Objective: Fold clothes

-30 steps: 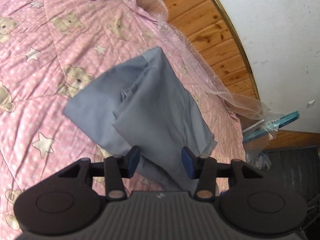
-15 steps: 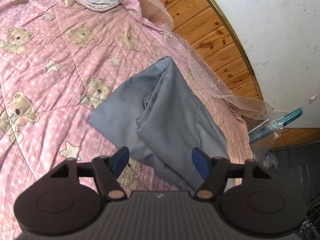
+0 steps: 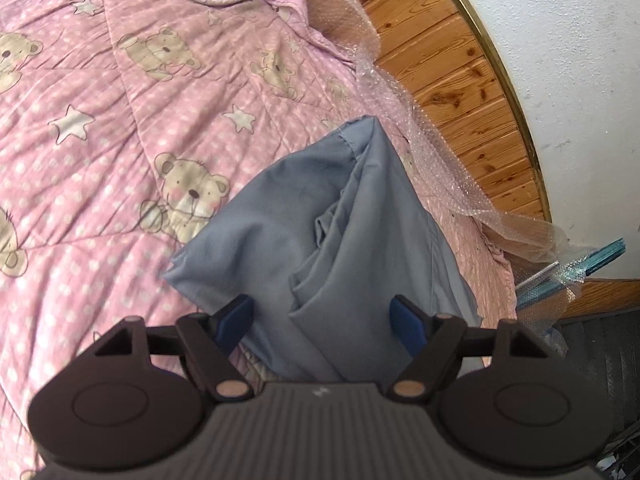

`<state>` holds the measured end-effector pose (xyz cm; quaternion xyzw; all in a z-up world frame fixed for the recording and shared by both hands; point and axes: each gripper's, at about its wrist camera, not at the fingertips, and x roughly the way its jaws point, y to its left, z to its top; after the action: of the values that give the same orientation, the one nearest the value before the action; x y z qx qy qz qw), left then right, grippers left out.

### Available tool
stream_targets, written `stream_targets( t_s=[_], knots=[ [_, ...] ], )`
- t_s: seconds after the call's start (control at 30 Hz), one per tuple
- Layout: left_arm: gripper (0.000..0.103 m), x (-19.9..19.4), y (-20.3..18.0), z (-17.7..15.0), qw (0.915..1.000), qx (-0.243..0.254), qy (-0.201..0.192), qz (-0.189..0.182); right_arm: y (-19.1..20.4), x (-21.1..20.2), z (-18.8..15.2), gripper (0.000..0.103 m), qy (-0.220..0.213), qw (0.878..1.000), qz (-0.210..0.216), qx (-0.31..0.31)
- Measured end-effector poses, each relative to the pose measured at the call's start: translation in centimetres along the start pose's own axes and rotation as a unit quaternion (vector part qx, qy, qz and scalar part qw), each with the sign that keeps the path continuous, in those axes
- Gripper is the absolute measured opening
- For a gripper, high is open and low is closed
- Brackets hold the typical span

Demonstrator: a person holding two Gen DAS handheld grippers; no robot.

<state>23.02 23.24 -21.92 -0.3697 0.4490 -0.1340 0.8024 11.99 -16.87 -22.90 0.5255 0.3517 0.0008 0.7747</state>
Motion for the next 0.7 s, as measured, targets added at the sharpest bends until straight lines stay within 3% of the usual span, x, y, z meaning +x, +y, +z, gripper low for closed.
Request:
stream_targets(
  t_s=[0.03, 0.1, 0.17, 0.3, 0.47, 0.6, 0.67, 0.7],
  knots=[
    [0.039, -0.2, -0.1, 0.2, 1.0, -0.007, 0.0, -0.001, 0.1, 0.4, 0.4, 0.058, 0.0, 1.0, 0.003, 0.0],
    [0.029, -0.9, -0.8, 1.0, 0.9996, -0.026, -0.001, -0.013, 0.8, 0.4, 1.3, 0.033, 0.003, 1.0, -0.003, -0.003],
    [0.023, -2.1, -2.4, 2.3, 0.9984, -0.043, -0.009, -0.037, 2.8, -0.5, 2.8, 0.023, 0.003, 1.0, 0.0, -0.023],
    [0.018, -3.7, -9.7, 7.1, 0.9939, -0.012, -0.072, -0.083, 11.1, -2.1, 8.4, 0.019, -0.027, 0.991, 0.032, -0.129],
    [0.016, -5.5, -17.5, 10.9, 0.98, 0.032, -0.143, -0.135, 19.9, -3.1, 15.7, 0.018, -0.07, 0.962, 0.094, -0.246],
    [0.016, -4.2, -19.6, 8.6, 0.9787, 0.043, -0.138, -0.145, 20.6, -4.7, 18.5, 0.018, -0.086, 0.952, 0.118, -0.27],
    [0.022, -0.9, -18.3, 6.7, 0.9872, 0.03, -0.11, -0.111, 17.6, -4.4, 19.3, 0.018, -0.082, 0.958, 0.108, -0.252],
    [0.025, 1.2, -16.9, 5.6, 0.9926, 0.02, -0.094, -0.074, 15.0, -3.4, 19.7, 0.021, -0.073, 0.965, 0.086, -0.238]
  ],
)
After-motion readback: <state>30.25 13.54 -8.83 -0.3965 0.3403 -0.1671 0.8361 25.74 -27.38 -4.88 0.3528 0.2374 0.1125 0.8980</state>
